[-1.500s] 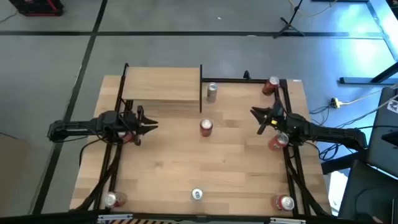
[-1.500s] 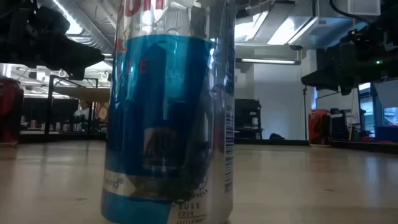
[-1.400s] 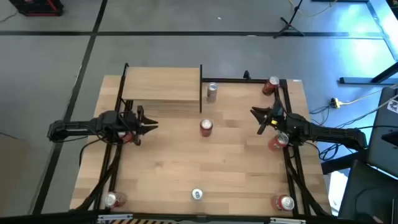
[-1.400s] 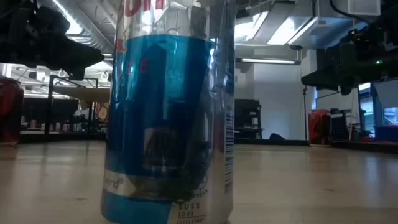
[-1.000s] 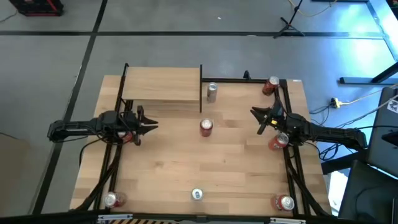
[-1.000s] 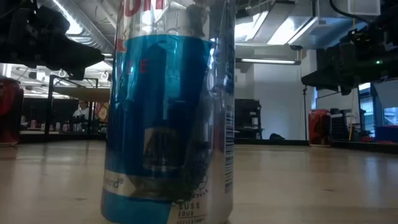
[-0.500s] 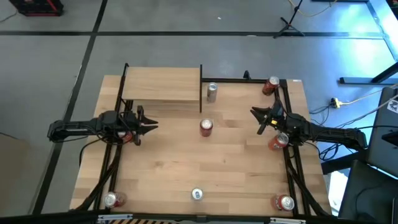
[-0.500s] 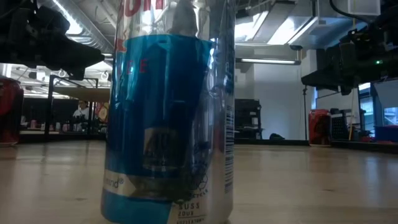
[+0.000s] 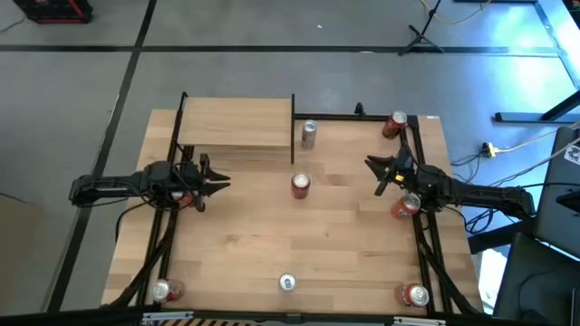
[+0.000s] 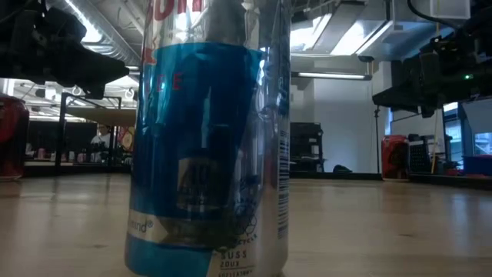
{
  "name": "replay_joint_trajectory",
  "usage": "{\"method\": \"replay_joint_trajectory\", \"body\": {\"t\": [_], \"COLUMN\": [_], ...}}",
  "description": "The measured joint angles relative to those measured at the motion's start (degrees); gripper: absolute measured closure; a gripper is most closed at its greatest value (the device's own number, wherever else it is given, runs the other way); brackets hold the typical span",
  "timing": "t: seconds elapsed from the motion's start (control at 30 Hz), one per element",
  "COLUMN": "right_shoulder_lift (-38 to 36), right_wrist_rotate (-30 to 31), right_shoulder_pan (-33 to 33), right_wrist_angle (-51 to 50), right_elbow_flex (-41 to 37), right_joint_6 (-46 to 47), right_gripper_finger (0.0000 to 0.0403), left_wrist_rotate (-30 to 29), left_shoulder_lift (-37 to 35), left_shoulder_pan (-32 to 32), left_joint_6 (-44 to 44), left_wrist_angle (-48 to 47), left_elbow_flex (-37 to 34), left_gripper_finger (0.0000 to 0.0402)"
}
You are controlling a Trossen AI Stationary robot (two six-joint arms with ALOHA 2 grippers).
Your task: Place canned beverage on shelf
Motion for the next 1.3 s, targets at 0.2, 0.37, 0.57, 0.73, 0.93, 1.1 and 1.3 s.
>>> {"method": "replay_joint_trajectory", "body": {"t": [0.2,0.37,0.57,0.73,0.93,1.1,1.3], "right_shoulder_lift": [0.01,0.01,0.0,0.0,0.02,0.03,0.06], "right_wrist_rotate": [0.0,0.0,-0.04,0.23,2.58,1.69,-0.5], "right_shoulder_pan": [0.0,0.0,0.0,0.0,0.0,0.0,0.0], "right_wrist_angle": [0.07,0.2,4.23,8.49,10.71,10.38,10.43], "right_elbow_flex": [0.0,-0.01,-0.02,-0.02,0.76,2.23,3.58], "right_joint_6": [0.0,0.01,6.97,15.66,18.39,16.6,10.83], "right_gripper_finger": [0.0333,0.0333,0.0333,0.0333,0.0333,0.0333,0.0333], "left_wrist_rotate": [-4.99,-10.21,-12.44,-15.54,-18.64,-19.07,-17.78], "left_shoulder_lift": [-0.02,-0.02,0.0,0.0,0.43,8.38,25.78], "left_shoulder_pan": [0.04,0.04,0.04,0.04,0.02,0.02,0.02], "left_joint_6": [0.04,-0.59,-10.52,-12.07,-12.02,-9.64,-7.28], "left_wrist_angle": [0.84,2.75,14.06,26.67,28.33,24.17,21.96], "left_elbow_flex": [-0.04,-0.06,-0.04,-0.04,3.1,9.97,21.89], "left_gripper_finger": [0.0324,0.0324,0.0324,0.0324,0.0324,0.0324,0.0324]}}
